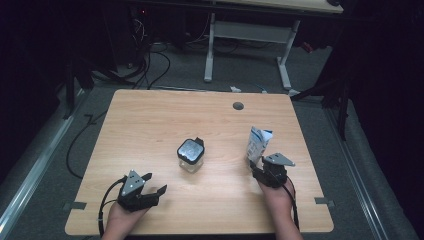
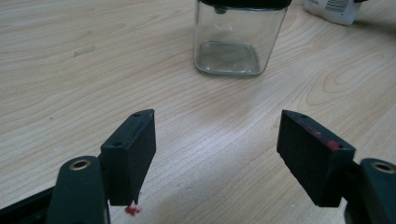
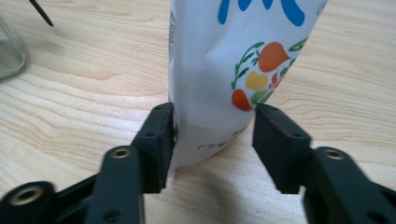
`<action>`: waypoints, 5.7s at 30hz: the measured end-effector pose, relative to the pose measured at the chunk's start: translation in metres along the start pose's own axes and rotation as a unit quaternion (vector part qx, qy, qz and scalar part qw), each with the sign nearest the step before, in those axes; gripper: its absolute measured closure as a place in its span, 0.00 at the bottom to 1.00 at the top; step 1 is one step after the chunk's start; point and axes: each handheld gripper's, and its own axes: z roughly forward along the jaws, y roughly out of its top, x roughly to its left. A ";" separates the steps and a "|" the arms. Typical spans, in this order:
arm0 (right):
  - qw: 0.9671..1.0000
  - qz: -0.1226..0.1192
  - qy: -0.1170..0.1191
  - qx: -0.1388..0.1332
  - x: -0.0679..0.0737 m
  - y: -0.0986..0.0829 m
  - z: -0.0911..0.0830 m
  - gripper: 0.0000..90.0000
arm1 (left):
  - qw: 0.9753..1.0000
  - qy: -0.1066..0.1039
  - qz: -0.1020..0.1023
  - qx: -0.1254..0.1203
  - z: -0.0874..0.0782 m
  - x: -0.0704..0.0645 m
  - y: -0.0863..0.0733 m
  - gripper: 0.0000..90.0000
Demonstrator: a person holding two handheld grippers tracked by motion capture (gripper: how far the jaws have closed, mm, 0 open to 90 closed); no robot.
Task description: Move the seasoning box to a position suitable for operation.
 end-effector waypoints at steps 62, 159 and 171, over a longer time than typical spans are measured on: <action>0.998 -0.008 0.031 -0.057 -0.013 -0.026 -0.037 0.68 | 0.998 0.026 -0.054 -0.017 0.098 0.035 0.060 1.00; 0.992 -0.041 0.112 -0.033 0.035 -0.003 -0.006 0.74 | 0.997 -0.064 0.015 -0.030 0.106 -0.044 0.072 1.00; 0.991 -0.054 0.122 -0.028 0.048 0.011 0.019 0.99 | 0.999 -0.036 0.010 -0.034 0.087 -0.039 0.062 1.00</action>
